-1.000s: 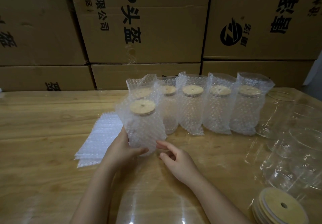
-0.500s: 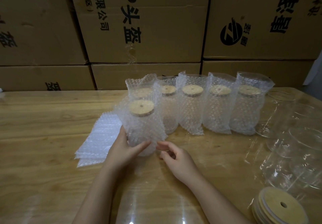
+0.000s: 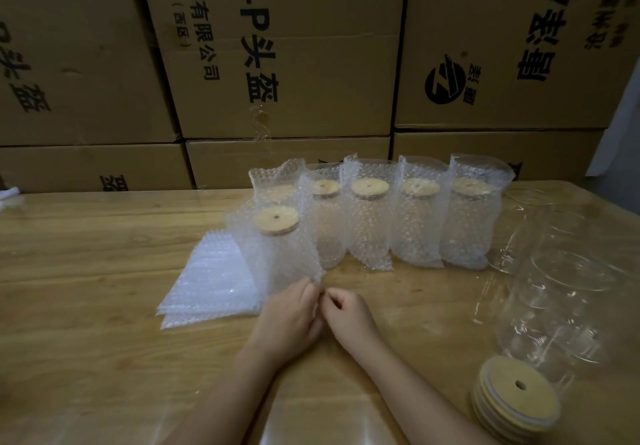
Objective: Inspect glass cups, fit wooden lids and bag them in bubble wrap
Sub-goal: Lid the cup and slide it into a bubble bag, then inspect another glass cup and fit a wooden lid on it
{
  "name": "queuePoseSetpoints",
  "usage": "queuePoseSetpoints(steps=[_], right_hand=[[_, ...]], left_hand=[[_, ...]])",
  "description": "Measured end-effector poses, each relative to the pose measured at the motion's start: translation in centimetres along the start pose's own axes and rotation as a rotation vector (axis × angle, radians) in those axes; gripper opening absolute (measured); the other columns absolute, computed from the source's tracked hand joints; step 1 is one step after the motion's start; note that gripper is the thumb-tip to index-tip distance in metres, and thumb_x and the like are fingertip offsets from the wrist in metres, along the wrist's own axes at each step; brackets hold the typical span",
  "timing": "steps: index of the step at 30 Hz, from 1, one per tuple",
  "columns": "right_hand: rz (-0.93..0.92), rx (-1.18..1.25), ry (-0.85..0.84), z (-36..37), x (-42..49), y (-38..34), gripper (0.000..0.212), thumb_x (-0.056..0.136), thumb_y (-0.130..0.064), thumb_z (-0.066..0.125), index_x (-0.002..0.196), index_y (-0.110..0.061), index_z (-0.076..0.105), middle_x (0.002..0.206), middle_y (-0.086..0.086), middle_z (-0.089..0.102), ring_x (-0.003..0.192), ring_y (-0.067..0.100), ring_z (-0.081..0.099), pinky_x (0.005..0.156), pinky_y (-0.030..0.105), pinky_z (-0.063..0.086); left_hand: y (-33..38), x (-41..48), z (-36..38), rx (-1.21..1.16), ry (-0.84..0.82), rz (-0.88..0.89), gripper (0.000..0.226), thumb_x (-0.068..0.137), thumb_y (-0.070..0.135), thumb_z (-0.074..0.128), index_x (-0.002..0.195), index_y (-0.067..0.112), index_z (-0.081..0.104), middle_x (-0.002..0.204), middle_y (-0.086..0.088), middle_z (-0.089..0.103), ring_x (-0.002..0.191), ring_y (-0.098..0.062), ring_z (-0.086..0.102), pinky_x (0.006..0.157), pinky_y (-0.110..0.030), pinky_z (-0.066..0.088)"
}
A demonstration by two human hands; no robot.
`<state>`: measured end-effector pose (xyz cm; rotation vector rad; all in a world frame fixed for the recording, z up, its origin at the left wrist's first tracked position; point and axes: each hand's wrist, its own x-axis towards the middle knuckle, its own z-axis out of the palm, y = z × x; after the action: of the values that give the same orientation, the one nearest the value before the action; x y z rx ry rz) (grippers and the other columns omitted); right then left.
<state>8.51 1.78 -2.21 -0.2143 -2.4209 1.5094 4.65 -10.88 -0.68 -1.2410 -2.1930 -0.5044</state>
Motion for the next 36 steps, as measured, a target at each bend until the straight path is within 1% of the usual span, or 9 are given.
queuePoseSetpoints(steps=[3,8,13,16,19,22,26,30,36], right_hand=[[-0.019,-0.154,-0.053,-0.1,-0.6,-0.8,0.041,0.092,-0.027,0.053,0.054,-0.020,0.041,0.051,-0.006,0.047,0.056,0.010,0.047,0.056,0.032,0.032],[-0.137,-0.274,-0.244,-1.7,-2.1,-0.6,0.029,0.093,-0.025,0.050,0.065,-0.023,0.045,0.066,-0.008,0.051,0.070,0.011,0.048,0.064,0.031,0.034],[-0.278,-0.260,-0.118,-2.4,-3.7,0.2,0.021,0.091,-0.022,0.056,0.072,-0.014,0.055,0.076,-0.006,0.050,0.078,0.010,0.048,0.072,0.026,0.037],[-0.252,-0.217,-0.077,-2.8,-3.9,0.0,0.023,0.092,-0.021,0.057,0.070,-0.022,0.051,0.071,-0.012,0.047,0.071,0.005,0.046,0.068,0.024,0.036],[-0.266,-0.233,-0.094,-2.9,-4.1,0.0,0.022,0.092,-0.019,0.057,0.070,-0.017,0.053,0.071,-0.011,0.046,0.072,0.006,0.046,0.070,0.027,0.037],[-0.248,-0.206,-0.093,-3.0,-4.1,0.0,0.023,0.092,-0.018,0.058,0.069,-0.018,0.053,0.070,-0.012,0.046,0.068,0.001,0.043,0.067,0.021,0.035],[-0.238,-0.190,-0.095,-3.0,-4.0,0.0,0.021,0.092,-0.018,0.058,0.073,-0.010,0.059,0.070,-0.012,0.048,0.067,-0.003,0.045,0.065,0.014,0.034],[-0.207,-0.220,-0.105,-3.3,-4.3,-0.3,0.021,0.093,-0.019,0.058,0.074,-0.010,0.059,0.071,-0.013,0.046,0.070,0.001,0.044,0.069,0.023,0.036],[-0.166,-0.318,-0.201,-6.1,-6.3,-5.0,0.011,0.093,-0.029,0.055,0.097,-0.023,0.063,0.095,-0.015,0.052,0.090,0.007,0.056,0.085,0.029,0.047]], left_hand=[[-0.4,-0.4,0.0,-0.029,-0.183,-0.136,0.028,0.087,0.024,0.048,0.109,0.009,0.056,0.094,-0.005,0.065,0.082,-0.023,0.064,0.059,-0.028,0.041],[0.1,-0.4,0.6,0.038,-0.293,-0.114,0.015,0.090,0.020,0.054,0.103,0.012,0.057,0.098,-0.005,0.056,0.086,-0.023,0.058,0.064,-0.027,0.033],[0.9,-0.8,1.1,0.117,-0.298,-0.208,0.018,0.095,0.027,0.047,0.107,0.017,0.057,0.107,-0.003,0.052,0.098,-0.023,0.053,0.077,-0.030,0.037],[0.6,-1.7,0.5,-0.042,-0.229,-0.239,0.019,0.094,0.025,0.052,0.108,0.017,0.063,0.104,0.000,0.057,0.095,-0.017,0.055,0.079,-0.023,0.038],[-0.2,-2.8,-1.8,-0.196,-0.089,-0.322,0.013,0.084,0.018,0.057,0.090,0.017,0.069,0.082,0.006,0.064,0.074,-0.004,0.054,0.067,-0.011,0.036],[-2.5,-3.4,-4.0,-0.162,0.166,-0.584,0.014,0.081,0.013,0.056,0.079,0.024,0.065,0.072,0.013,0.061,0.067,-0.006,0.053,0.060,-0.019,0.038],[-6.2,-4.0,-5.1,-0.028,0.129,-0.752,0.015,0.084,0.005,0.062,0.094,0.016,0.067,0.096,0.000,0.068,0.091,-0.023,0.062,0.075,-0.039,0.046],[-7.2,-5.1,-3.6,0.111,-0.205,-0.731,0.032,0.092,0.025,0.058,0.123,0.020,0.061,0.136,0.003,0.055,0.128,-0.021,0.047,0.103,-0.039,0.033],[-6.6,-5.3,-2.7,0.200,-0.207,-0.666,0.032,0.095,0.027,0.052,0.126,0.019,0.060,0.140,0.003,0.051,0.131,-0.018,0.045,0.103,-0.038,0.031]])
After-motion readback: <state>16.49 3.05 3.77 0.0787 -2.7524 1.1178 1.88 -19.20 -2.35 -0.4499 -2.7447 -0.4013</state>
